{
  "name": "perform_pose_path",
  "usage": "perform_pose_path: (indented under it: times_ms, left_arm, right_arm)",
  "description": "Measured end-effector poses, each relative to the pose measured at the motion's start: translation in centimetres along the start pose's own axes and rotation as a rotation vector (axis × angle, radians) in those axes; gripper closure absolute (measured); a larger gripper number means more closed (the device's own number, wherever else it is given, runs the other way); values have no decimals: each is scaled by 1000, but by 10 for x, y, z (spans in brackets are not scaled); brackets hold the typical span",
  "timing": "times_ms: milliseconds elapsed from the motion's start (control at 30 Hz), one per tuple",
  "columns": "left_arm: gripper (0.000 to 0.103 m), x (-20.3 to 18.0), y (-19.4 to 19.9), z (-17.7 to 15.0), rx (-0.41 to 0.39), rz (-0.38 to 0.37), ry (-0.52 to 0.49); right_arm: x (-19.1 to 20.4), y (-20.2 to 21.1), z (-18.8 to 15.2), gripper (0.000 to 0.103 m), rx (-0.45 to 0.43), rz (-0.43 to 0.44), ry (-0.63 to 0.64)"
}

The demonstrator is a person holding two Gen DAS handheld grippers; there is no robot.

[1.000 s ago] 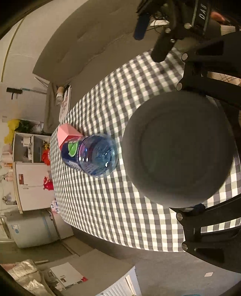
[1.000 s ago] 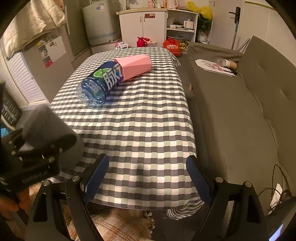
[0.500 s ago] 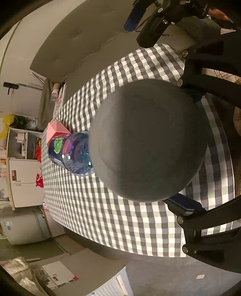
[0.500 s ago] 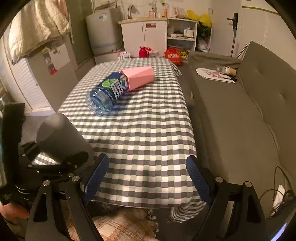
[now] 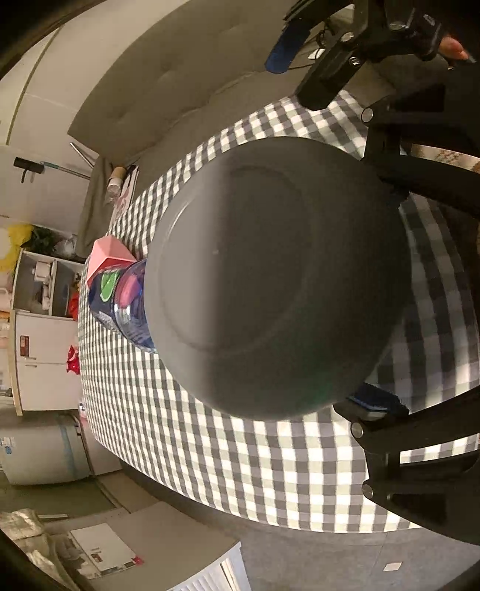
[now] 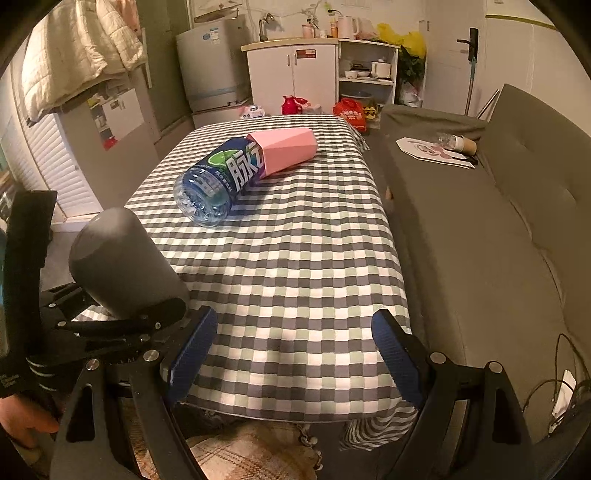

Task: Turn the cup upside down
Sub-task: 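Rotate the grey cup with the left gripper, rim facing the table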

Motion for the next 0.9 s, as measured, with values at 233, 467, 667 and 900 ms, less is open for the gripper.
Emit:
perform_pose_path:
  times_ms: [233,467,667,900]
  left_arm:
    - [28,5,-16,23,-27,16,-19]
    - [23,6,-19,23,-13,24,-25]
    - [21,6,4,14,-15,33,-13]
    - [21,11,48,2,-67,29,11]
  right_arm:
    - [-3,-6,-1,17,14,-6,0]
    - [-6,-6,3,17,16,-17,1]
    - [-2,12,12,17,-18,-19,3]
    - [8,49,21,17,-83,-12,12]
Point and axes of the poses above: each gripper's, at about its wrist camera, not at the fingertips, and y roughly against the way its jaws point, x to its left, z to its top, the point moved 10 cm from there along -y, roughly the way its jaws point, and after that the axes turned 9 degrees about -z, right-handed, at the moved point
